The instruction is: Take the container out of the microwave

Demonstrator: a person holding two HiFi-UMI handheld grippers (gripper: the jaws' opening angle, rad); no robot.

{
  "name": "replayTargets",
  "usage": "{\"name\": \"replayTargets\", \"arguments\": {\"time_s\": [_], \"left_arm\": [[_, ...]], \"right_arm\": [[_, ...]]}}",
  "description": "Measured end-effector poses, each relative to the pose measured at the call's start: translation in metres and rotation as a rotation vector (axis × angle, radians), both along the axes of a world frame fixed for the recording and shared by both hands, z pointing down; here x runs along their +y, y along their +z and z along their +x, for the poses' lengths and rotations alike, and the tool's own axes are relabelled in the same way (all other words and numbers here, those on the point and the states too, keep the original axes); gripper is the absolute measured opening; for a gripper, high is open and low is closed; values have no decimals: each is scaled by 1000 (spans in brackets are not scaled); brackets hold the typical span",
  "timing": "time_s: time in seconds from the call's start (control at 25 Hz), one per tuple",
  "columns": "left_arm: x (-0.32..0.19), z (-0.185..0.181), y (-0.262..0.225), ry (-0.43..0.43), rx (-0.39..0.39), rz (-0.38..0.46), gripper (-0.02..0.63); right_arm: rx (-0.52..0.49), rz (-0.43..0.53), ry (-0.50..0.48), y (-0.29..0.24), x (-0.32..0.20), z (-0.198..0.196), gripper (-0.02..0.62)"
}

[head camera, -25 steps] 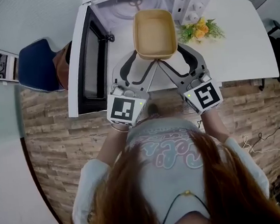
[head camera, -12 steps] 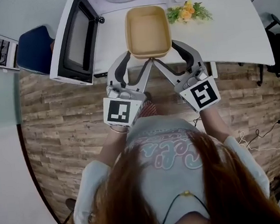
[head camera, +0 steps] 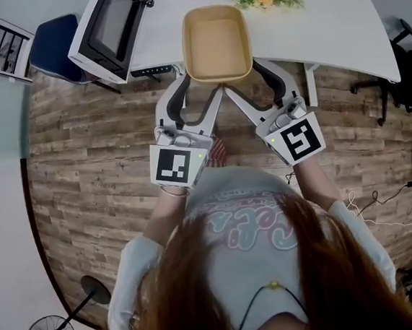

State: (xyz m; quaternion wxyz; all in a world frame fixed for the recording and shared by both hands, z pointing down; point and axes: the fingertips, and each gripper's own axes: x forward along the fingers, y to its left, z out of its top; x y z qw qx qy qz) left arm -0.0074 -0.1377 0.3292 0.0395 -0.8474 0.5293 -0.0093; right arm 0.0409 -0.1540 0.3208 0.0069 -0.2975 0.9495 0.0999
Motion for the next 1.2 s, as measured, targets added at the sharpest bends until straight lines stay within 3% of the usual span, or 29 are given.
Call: {"name": "replayTargets", "arguments": {"time_s": [0.52,1.2], "left_arm": [[108,47,-16,-45,6,6,230],[153,58,-22,-35,2,20,230]], "right_arm": [[-3,-20,-45,-11,105,46,262],[-26,-34,-40,-14,152,58,262]]}}
